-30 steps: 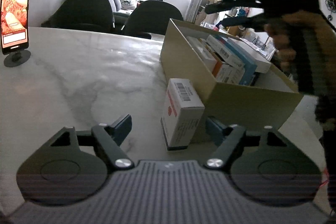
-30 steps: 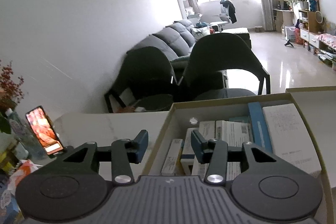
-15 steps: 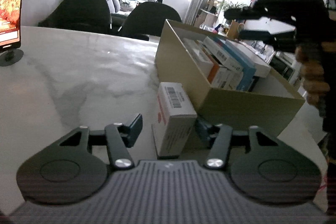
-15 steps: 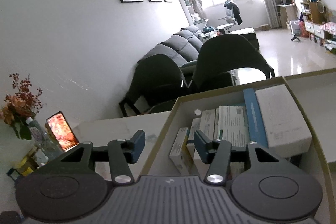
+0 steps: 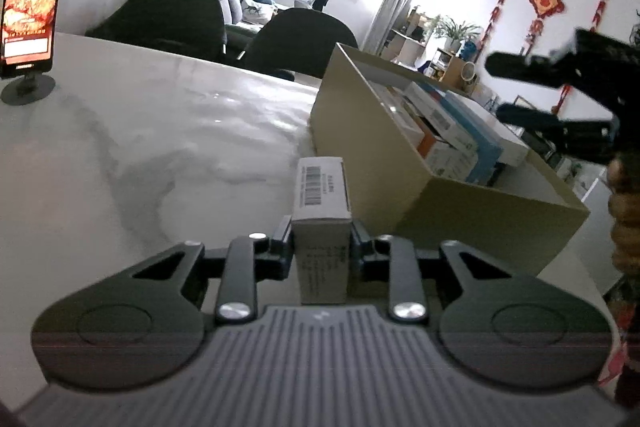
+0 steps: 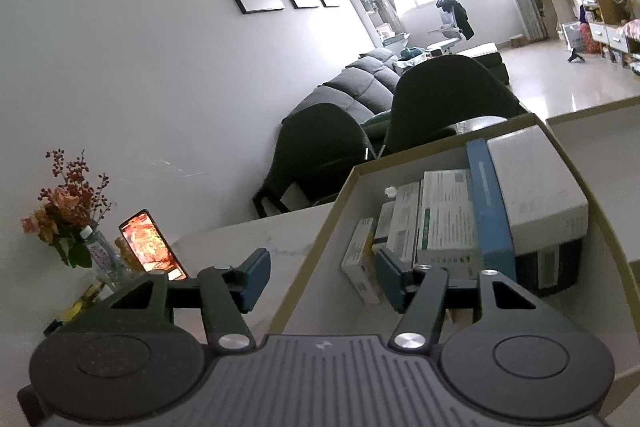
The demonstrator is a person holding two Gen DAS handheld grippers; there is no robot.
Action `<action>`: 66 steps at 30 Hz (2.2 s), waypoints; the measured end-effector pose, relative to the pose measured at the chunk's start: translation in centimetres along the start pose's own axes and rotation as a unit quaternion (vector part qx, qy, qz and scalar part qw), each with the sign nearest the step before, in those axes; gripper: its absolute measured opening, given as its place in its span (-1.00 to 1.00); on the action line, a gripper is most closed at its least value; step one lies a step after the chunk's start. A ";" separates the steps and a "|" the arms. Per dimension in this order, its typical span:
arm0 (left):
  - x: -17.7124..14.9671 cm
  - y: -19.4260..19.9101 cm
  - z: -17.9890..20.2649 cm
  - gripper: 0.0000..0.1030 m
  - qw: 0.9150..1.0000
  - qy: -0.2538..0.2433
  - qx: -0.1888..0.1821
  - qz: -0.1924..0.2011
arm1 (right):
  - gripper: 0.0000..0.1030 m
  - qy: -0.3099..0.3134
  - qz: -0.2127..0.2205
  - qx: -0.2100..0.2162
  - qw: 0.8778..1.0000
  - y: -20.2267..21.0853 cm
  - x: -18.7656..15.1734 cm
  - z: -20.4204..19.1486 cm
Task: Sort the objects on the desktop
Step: 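Lift the medicine box with the left gripper toward the right gripper, then close the right gripper on the medicine box while the left gripper holds it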
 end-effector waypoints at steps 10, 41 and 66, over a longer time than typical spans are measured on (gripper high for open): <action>0.1 0.2 -0.4 -0.52 0.999 0.028 0.012 0.015 | 0.52 -0.021 -0.014 0.015 1.000 0.5 -2.1 0.7; 4.3 8.1 1.3 -0.52 0.979 0.075 -0.174 0.075 | 0.67 -0.021 -0.066 0.203 0.977 1.4 -2.7 -4.8; 3.6 7.2 0.5 -0.52 0.923 0.187 -0.335 0.044 | 0.05 -0.054 -0.160 0.362 0.917 2.6 -3.5 -6.2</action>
Point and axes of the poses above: each gripper's, at about its wrist camera, not at the fingertips, and y roughly against the way its jaws point, z to its right, x to its top, the point moved 9 cm from there along -y, roughly the way its jaws point, and after that the axes turned 6 degrees about -z, right-handed, at the moved point
